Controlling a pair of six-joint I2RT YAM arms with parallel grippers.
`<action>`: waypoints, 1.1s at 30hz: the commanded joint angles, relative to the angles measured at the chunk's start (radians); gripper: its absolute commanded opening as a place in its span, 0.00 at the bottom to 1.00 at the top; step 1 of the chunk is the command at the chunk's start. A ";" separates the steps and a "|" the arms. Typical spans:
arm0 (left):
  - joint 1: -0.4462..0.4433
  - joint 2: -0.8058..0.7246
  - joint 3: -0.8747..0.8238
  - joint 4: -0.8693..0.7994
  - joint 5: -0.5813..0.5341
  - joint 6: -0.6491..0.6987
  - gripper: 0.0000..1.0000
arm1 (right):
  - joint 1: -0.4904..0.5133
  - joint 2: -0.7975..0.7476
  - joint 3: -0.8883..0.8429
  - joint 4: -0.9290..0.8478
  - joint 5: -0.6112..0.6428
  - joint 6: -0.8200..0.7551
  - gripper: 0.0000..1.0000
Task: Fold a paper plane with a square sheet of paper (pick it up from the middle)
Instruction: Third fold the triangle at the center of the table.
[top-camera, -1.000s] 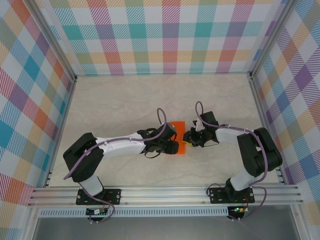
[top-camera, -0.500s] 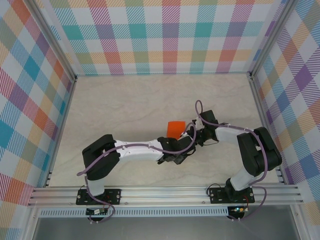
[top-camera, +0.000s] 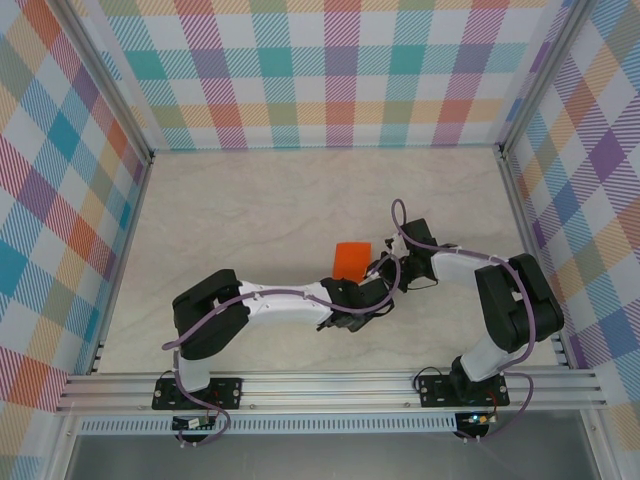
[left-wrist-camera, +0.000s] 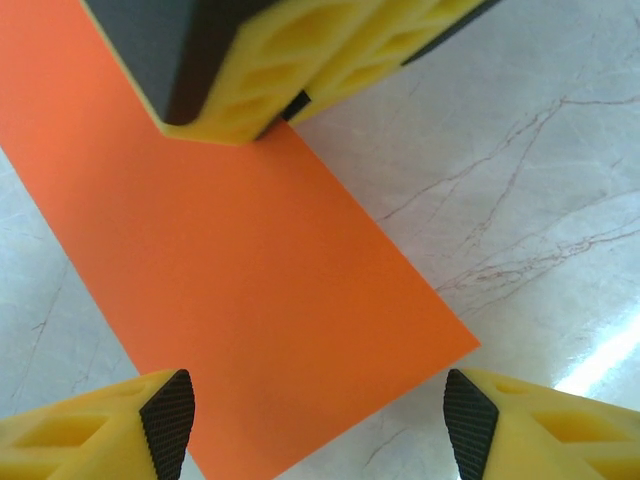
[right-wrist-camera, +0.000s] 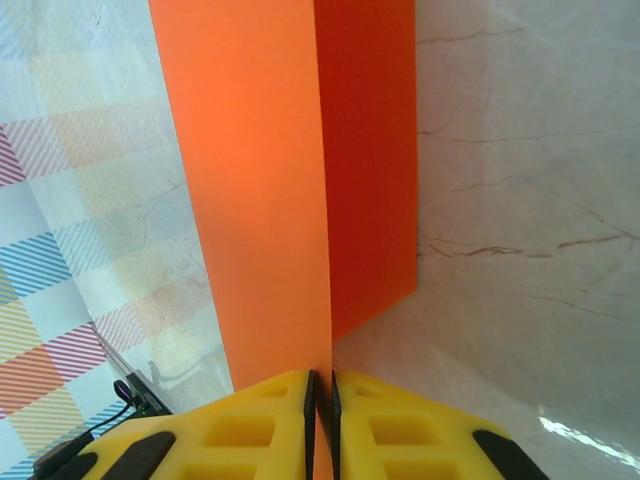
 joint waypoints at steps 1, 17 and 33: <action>-0.013 -0.001 0.014 -0.011 0.009 0.018 0.68 | -0.002 0.015 0.032 -0.016 -0.020 -0.005 0.14; -0.004 -0.084 -0.059 0.055 0.014 0.008 0.05 | -0.007 0.009 0.031 -0.041 -0.002 -0.011 0.19; 0.122 -0.190 -0.150 0.113 0.285 -0.038 0.00 | -0.041 -0.137 0.032 -0.130 0.121 -0.031 0.35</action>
